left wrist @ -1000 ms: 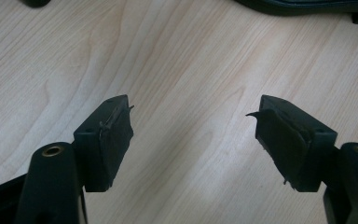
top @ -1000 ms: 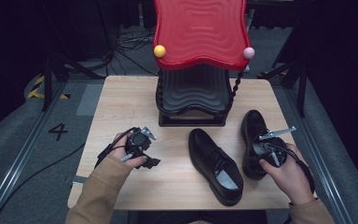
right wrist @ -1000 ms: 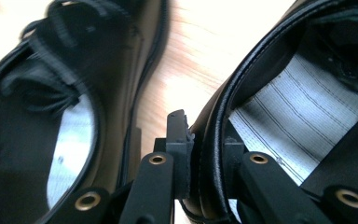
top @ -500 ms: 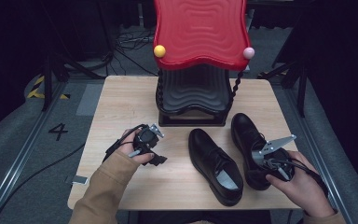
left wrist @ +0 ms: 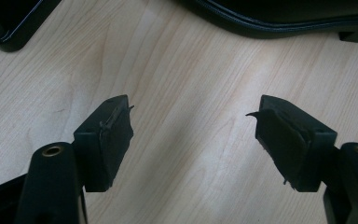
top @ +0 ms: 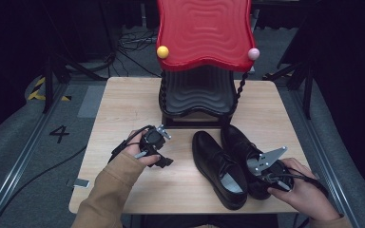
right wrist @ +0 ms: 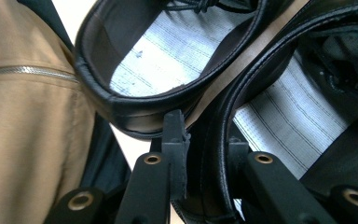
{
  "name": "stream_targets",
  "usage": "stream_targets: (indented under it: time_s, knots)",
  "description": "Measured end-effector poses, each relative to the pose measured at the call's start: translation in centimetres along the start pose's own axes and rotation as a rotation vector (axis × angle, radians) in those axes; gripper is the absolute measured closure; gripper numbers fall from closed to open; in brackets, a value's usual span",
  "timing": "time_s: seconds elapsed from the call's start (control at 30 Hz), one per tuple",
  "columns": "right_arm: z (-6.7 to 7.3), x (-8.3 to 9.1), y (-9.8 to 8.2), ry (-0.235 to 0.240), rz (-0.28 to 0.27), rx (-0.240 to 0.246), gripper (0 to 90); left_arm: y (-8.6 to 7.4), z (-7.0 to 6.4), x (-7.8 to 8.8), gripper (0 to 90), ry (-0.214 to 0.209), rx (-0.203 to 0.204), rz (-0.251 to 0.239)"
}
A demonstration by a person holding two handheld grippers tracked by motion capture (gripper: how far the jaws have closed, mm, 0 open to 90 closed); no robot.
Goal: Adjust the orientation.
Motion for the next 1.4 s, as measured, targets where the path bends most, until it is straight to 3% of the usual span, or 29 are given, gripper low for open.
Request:
stream_targets:
  time_s: [0.13, 0.37, 0.5, 0.63, 0.8, 0.97, 1.1, 1.13, 1.2, 1.27, 1.4]
  knots:
    - [-0.5, -1.1, -0.1, 0.007, 0.013, 0.029, 77.7, 0.0, 0.0, 0.0, 27.8, -0.001, 0.005, 0.0]
    - [-0.9, -1.3, -0.5, 0.033, 0.005, 0.046, 76.7, -0.1, 0.0, 0.0, 27.8, 0.004, 0.007, 0.002]
    - [-1.0, -1.3, -0.8, 0.034, 0.018, 0.027, 73.4, -0.1, 0.1, 0.0, 27.8, 0.0, 0.003, 0.001]
    - [-0.8, -0.4, -0.5, 0.02, -0.025, -0.003, 66.0, -0.3, 0.1, 0.0, 27.8, 0.001, 0.012, 0.004]
    - [-0.3, 0.8, -0.5, 0.04, -0.057, -0.036, 60.5, -0.4, 0.1, 0.1, 27.8, 0.002, 0.017, 0.001]
    - [-0.5, 1.9, -0.1, 0.019, -0.114, -0.122, 55.8, -1.0, 0.3, 0.3, 27.8, 0.012, 0.025, 0.004]
    - [-0.9, 2.5, 0.5, -0.004, -0.177, -0.25, 53.3, -1.4, 0.3, 0.6, 27.8, 0.017, 0.044, 0.0]
    - [-0.9, 2.5, 0.5, -0.004, -0.177, -0.25, 53.3, -1.6, 0.3, 0.7, 27.8, 0.022, 0.045, 0.002]
    - [-1.2, 2.6, 1.0, -0.019, -0.211, -0.307, 52.1, -2.0, 0.4, 0.9, 27.8, 0.031, 0.053, 0.001]
    - [-1.2, 2.5, 1.2, -0.014, -0.222, -0.314, 50.5, -2.2, 0.4, 0.9, 27.8, 0.036, 0.059, 0.005]
    - [-1.5, 1.7, 2.0, 0.007, -0.247, -0.396, 46.9, -3.0, 0.5, 1.3, 27.8, 0.043, 0.071, -0.003]
Point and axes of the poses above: each handheld gripper's, and its own axes: x roughly backward along the jaws, y roughly out of its top, z roughly to its left, the point moved 5 cm from there along -x, roughly forward along the jaws, and after that the axes turned 7 degrees about y, right-handed, at the moved point
